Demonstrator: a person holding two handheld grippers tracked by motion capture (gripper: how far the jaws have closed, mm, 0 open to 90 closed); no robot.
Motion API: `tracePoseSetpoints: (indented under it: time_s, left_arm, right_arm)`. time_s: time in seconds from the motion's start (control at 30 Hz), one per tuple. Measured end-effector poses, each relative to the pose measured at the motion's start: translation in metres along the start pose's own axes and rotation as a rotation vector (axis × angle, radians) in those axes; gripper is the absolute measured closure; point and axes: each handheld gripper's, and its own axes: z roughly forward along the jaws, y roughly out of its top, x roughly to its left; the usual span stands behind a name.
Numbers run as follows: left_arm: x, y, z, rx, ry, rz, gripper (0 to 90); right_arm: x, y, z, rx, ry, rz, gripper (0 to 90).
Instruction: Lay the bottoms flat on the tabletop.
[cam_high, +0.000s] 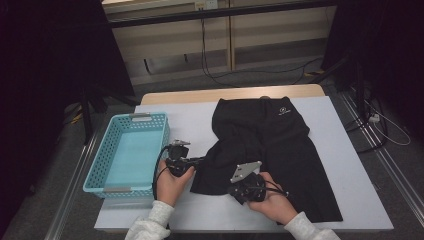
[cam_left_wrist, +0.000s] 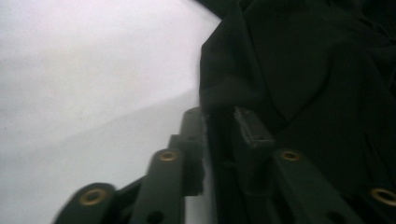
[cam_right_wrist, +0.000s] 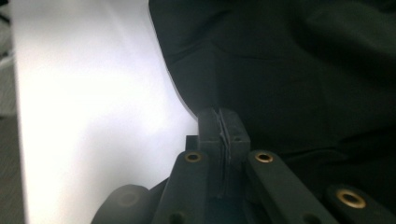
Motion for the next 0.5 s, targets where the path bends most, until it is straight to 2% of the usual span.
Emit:
tracePoseSetpoints:
  time_s: [0.17, 0.2, 0.33, 0.4, 0.47, 0.5]
  left_arm:
    - [0.0, 0.001, -0.001, -0.007, 0.01, 0.002, 62.8]
    - [0.0, 0.001, -0.001, -0.009, 0.015, 0.008, 60.1]
    - [-0.001, 0.002, 0.0, -0.024, 0.023, 0.019, 49.6]
    - [0.0, 0.003, -0.001, -0.034, 0.031, 0.022, 45.3]
    - [0.0, 0.003, -0.001, -0.042, 0.033, 0.026, 38.7]
    - [0.001, 0.003, -0.001, -0.044, 0.038, 0.028, 37.1]
  right_arm:
    - [0.001, -0.003, -0.007, 0.04, 0.035, -0.043, 89.3]
    - [0.001, -0.004, -0.008, 0.033, 0.037, -0.031, 88.3]
    - [0.002, -0.004, -0.007, -0.006, 0.023, -0.044, 72.6]
    - [0.005, -0.001, -0.005, -0.031, 0.021, -0.045, 68.5]
    - [0.01, 0.003, -0.002, -0.061, -0.002, -0.048, 54.8]
    - [0.013, 0.005, 0.001, -0.072, -0.008, -0.056, 54.5]
